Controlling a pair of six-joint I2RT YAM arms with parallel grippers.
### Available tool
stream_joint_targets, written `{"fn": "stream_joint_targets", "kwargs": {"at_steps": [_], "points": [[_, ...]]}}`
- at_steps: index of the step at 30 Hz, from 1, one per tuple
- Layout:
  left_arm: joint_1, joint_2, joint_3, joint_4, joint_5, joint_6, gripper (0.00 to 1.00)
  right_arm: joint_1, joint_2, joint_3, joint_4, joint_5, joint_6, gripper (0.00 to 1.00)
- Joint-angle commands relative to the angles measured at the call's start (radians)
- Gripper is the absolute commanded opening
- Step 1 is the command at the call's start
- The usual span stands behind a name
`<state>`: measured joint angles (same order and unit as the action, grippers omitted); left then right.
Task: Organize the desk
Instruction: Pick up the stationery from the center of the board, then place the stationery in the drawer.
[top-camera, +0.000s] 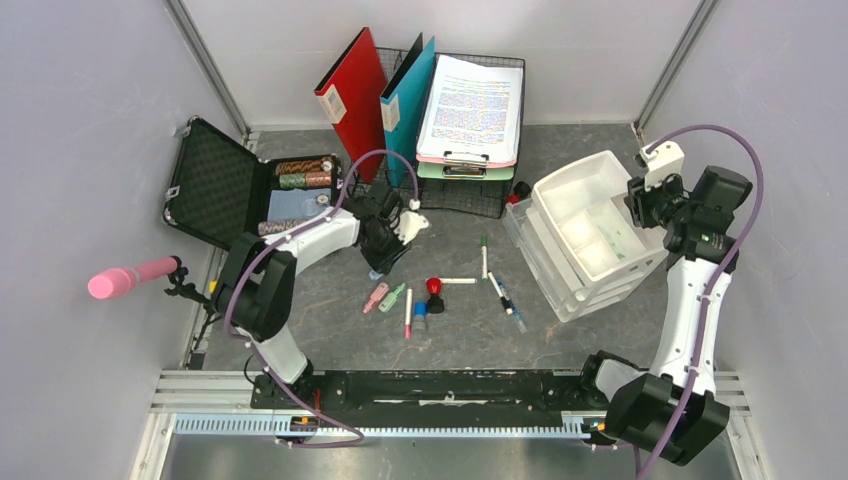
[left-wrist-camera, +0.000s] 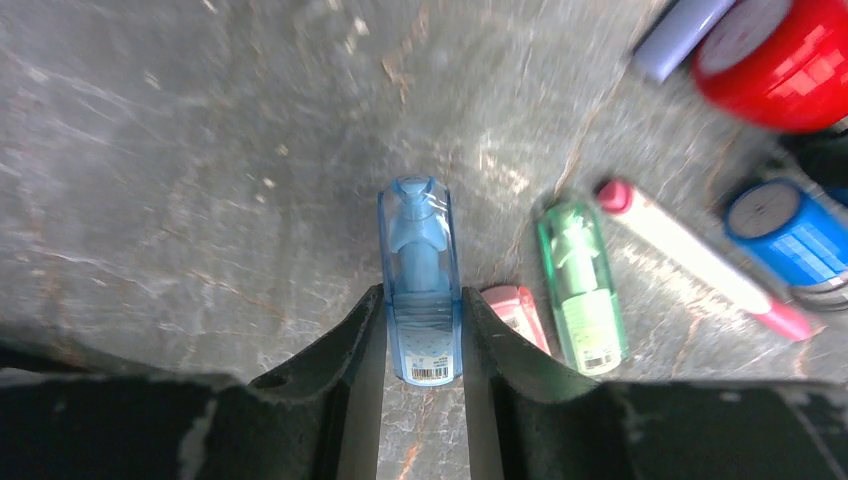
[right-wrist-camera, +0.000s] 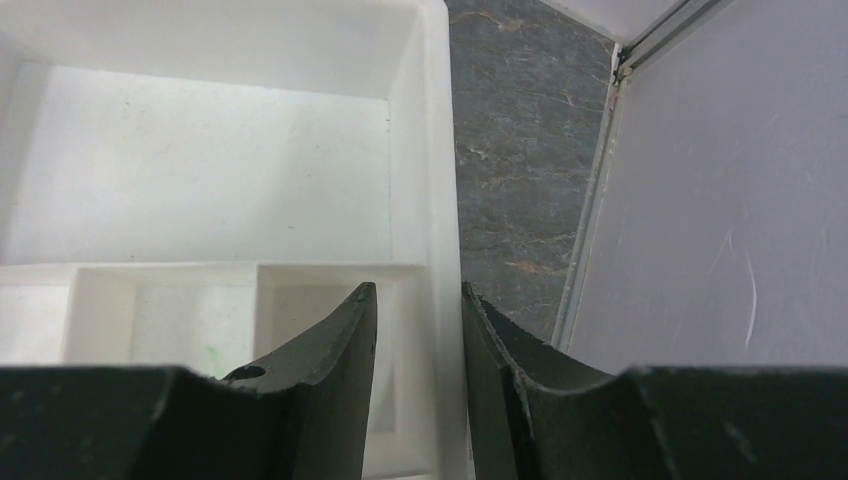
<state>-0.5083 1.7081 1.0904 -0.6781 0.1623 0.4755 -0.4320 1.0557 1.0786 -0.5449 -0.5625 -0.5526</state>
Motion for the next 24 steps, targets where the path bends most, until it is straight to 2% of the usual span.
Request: {"fn": "stream_joint_targets", "kwargs": {"at_steps": [1, 6, 9, 13, 20, 24], "points": [[-0.016, -0.066, 0.136, -0.045, 0.092, -0.078, 0.26, 0.006, -0.04, -0.038, 0.01, -0.062, 0.027, 0.42], [-0.121, -0.127, 0.299, -0.12, 0.148, -0.119, 0.26, 0.006, -0.053, -0.069, 0.03, -0.063, 0.03, 0.46], [-0.228, -0.108, 0.43, -0.147, 0.16, -0.149, 0.26, 0.006, -0.062, -0.101, 0.069, -0.075, 0.063, 0.52], [-0.344, -0.049, 0.635, -0.171, 0.147, -0.107, 0.25, 0.006, -0.076, -0.135, 0.127, -0.095, 0.118, 0.56], [-0.504, 0.138, 0.969, -0.268, 0.023, 0.164, 0.28, 0.005, -0.089, -0.165, 0.162, -0.102, 0.155, 0.58], [-0.591, 0.208, 0.993, -0.269, -0.08, 0.358, 0.3, 0.006, -0.086, -0.176, 0.162, -0.084, 0.147, 0.58]]}}
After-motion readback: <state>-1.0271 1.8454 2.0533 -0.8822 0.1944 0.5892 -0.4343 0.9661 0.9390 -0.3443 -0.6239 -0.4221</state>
